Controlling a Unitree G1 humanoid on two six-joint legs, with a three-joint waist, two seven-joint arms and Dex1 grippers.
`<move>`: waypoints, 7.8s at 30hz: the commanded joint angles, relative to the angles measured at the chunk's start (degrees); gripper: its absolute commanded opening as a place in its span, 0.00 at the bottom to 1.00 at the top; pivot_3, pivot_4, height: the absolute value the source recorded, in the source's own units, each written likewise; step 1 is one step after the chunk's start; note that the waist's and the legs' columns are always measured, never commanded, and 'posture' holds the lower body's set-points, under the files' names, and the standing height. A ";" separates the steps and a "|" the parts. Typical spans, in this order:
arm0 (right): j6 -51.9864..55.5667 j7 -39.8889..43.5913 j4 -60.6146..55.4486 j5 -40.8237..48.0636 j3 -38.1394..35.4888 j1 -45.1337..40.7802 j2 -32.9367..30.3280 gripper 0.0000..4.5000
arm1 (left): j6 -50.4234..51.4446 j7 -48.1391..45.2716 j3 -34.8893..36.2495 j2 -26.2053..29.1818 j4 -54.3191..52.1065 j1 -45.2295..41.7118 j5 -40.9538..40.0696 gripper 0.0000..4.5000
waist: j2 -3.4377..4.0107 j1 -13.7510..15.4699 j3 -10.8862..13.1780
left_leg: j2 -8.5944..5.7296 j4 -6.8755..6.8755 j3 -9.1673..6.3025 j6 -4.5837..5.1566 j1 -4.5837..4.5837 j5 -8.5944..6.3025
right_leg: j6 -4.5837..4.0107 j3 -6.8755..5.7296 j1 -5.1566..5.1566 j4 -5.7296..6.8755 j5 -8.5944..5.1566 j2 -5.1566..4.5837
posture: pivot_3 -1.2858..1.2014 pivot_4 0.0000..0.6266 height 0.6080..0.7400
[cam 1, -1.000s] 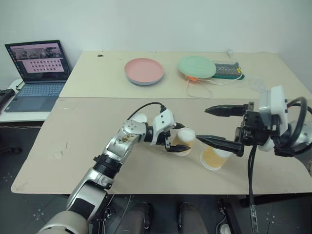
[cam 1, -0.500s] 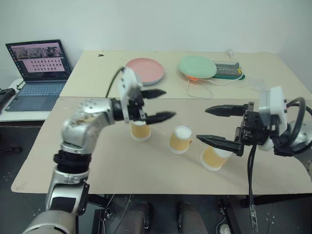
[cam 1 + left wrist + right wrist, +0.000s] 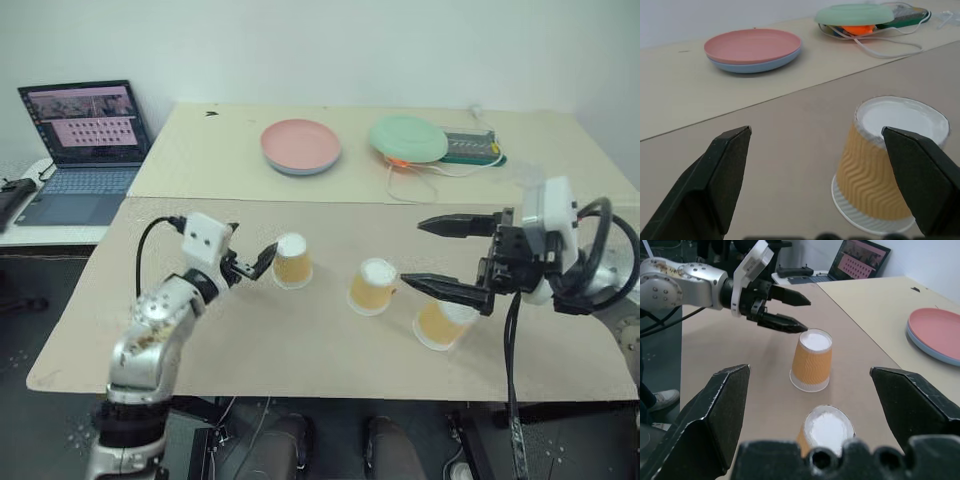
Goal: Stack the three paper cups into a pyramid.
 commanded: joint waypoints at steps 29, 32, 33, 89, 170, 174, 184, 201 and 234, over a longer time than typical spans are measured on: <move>-0.72 -1.90 -2.36 0.64 -2.98 0.03 -0.26 1.00 | -8.97 -8.39 -9.21 -4.01 15.99 -10.92 0.42 0.99 | 0.02 -0.06 -0.02 | 0.02 0.00 0.07 0.01 -0.06 0.00 | 0.00 0.01 0.01 0.05 0.00 0.01 | 0.52 0.24 0.92; -0.76 -2.18 -2.60 0.57 -3.12 0.33 -0.23 1.00 | -9.66 -8.38 -8.96 -4.32 18.17 -12.48 0.61 0.99 | 0.02 -0.06 -0.02 | 0.02 0.01 0.07 0.01 -0.06 0.00 | 0.00 0.01 0.02 0.04 0.00 0.01 | 0.52 0.24 0.92; -0.73 -2.30 -2.74 0.62 -3.23 0.46 -0.24 1.00 | -9.93 -8.38 -8.75 -4.29 18.92 -13.02 0.58 0.99 | 0.01 -0.09 -0.02 | 0.02 0.01 0.07 0.01 -0.07 0.00 | 0.01 0.01 0.02 0.03 0.00 0.01 | 0.52 0.24 0.92; 0.73 -4.74 -4.78 1.84 -6.81 3.37 -1.43 1.00 | -11.31 -41.55 -13.88 4.46 31.25 -21.91 -6.39 0.50 | 0.04 -1.46 -0.03 | 0.07 0.02 0.05 0.03 -0.10 0.00 | -0.04 0.04 -0.02 0.04 0.04 0.07 | 0.52 0.24 0.92; -5.64 -1.05 0.78 -22.24 -4.35 24.29 -0.99 1.00 | 7.81 -49.39 -6.08 24.43 9.94 -28.58 -18.21 1.00 | 0.14 -1.55 -0.06 | 0.28 0.01 0.21 0.02 0.01 -0.02 | 0.23 0.09 0.05 0.03 -0.18 0.21 | 0.52 0.24 0.92; -5.96 -1.16 1.82 -22.46 -2.61 23.05 -1.00 1.00 | 7.82 -49.00 -6.00 24.37 9.56 -28.43 -18.29 1.00 | 0.14 -1.54 -0.06 | 0.28 0.01 0.21 0.02 0.00 -0.02 | 0.21 0.09 0.05 0.02 -0.17 0.21 | 0.52 0.24 0.92; -6.32 -1.85 3.96 -22.14 2.11 18.43 1.03 1.00 | 7.45 -48.30 -6.12 24.54 8.94 -27.81 -18.13 1.00 | 0.14 -1.55 -0.06 | 0.27 0.01 0.21 0.01 0.00 -0.01 | 0.11 0.10 0.02 0.03 -0.10 0.22 | 0.52 0.24 0.92; -6.26 -2.25 7.38 -21.19 2.57 15.04 3.09 0.61 | 5.31 -47.57 -6.55 24.34 9.16 -25.16 -16.87 1.00 | 0.14 -1.55 -0.06 | 0.28 0.01 0.21 0.00 0.01 -0.01 | -0.08 0.10 0.01 0.05 0.02 0.25 | 0.52 0.24 0.92; -9.54 22.77 22.13 -19.13 23.18 -29.80 4.48 0.58 | 4.46 -44.67 -4.82 25.37 5.88 -20.26 -16.90 1.00 | 0.15 -2.97 -0.03 | 0.39 -0.02 0.28 -0.01 -0.07 -0.01 | -0.22 0.09 -0.18 0.06 0.12 0.32 | 0.52 0.24 0.92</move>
